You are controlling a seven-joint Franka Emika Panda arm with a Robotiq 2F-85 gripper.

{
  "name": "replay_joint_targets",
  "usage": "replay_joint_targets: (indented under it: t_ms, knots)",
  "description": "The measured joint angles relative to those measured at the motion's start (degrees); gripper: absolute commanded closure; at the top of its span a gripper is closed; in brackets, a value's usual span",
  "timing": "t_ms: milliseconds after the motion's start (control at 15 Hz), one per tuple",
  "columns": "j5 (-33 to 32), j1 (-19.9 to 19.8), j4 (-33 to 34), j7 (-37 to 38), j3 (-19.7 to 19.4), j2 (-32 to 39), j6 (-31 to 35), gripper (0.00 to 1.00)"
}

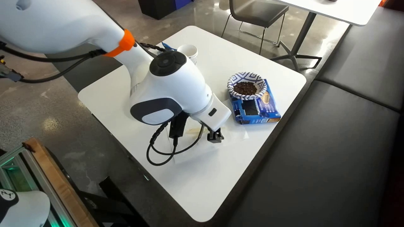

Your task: Use the white spoon to place some cereal from the blue bowl into the coffee cup then put the spoon back on the napkin.

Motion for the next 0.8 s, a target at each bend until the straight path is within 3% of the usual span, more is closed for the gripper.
replay_joint_targets:
  t_ms: [200,400,533,800]
  knots:
    - [-0.16,0.25,0.60,0.90,0.00,0.47,-0.67,0.47]
    - [-0.39,0.36,1.31,1.52,0.00,1.03,-0.99,0.39]
    - [-0.44,0.40,1.71,1.89,0.00,1.46,-1.01,0.39]
    - [-0.45,0.41,2.83,2.21,0.00,2.58,-1.01,0.54]
